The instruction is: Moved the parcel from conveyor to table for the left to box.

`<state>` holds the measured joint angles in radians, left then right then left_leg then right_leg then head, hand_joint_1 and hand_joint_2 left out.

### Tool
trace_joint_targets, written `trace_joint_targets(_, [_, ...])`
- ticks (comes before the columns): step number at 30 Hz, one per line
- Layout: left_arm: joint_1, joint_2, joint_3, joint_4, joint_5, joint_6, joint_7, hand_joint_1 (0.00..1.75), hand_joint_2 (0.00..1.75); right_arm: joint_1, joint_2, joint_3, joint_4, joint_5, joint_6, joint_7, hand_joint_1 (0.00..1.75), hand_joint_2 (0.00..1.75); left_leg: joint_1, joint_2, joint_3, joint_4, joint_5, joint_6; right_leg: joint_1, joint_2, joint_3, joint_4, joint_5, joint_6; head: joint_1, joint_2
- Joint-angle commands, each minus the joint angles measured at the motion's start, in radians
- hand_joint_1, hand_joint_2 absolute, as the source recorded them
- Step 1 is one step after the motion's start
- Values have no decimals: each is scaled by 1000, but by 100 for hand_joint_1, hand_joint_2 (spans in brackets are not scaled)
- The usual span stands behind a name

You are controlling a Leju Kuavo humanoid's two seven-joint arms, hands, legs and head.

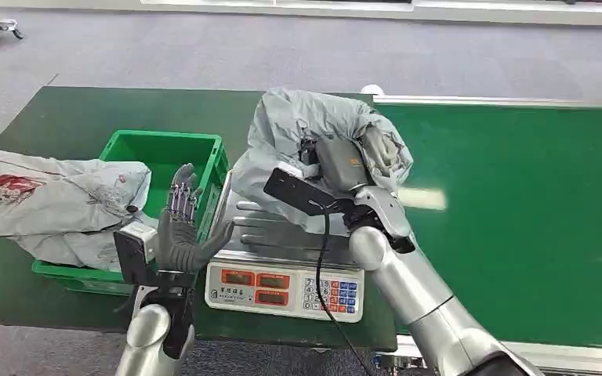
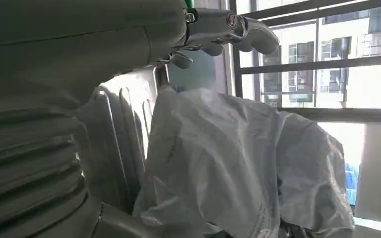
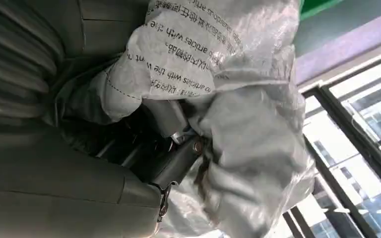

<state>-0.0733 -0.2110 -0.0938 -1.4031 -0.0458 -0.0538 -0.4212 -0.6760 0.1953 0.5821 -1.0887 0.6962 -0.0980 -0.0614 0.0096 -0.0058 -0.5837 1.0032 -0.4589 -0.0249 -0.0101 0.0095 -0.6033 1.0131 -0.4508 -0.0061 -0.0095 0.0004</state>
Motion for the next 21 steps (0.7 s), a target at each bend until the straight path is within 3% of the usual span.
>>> trace_joint_targets(1, [-71, -6, 54, 102, -3, -6, -1, 0, 175, -37, 15, 83, 40, -53, 47, -33, 175, 175, 0, 0, 2, -1, 0, 1, 0, -1, 2, -2, 1, 0, 0, 0])
trace_joint_targets(7, [-90, 2, 59, 72, -19, 5, -2, 0, 175, -90, 30, 76, -93, -128, 63, -2, 175, 175, 0, 1, -1, 1, 0, 1, 0, 0, -1, 1, 0, 0, 0, 0])
trace_joint_targets(16, [-82, 4, 63, 61, -19, 5, -2, 0, 175, -78, 24, 84, -89, -123, 58, -1, 175, 175, 0, 1, 1, -1, 0, 1, 1, 0, 1, -2, 1, 0, 0, 0])
trace_joint_targets(21, [-53, -4, 94, 49, -12, 20, 4, 0, 175, -32, 15, 107, -2, -61, 38, 12, 175, 175, 0, 1, 3, -2, 0, 1, 0, 0, 2, -2, 0, 0, 0, 0])
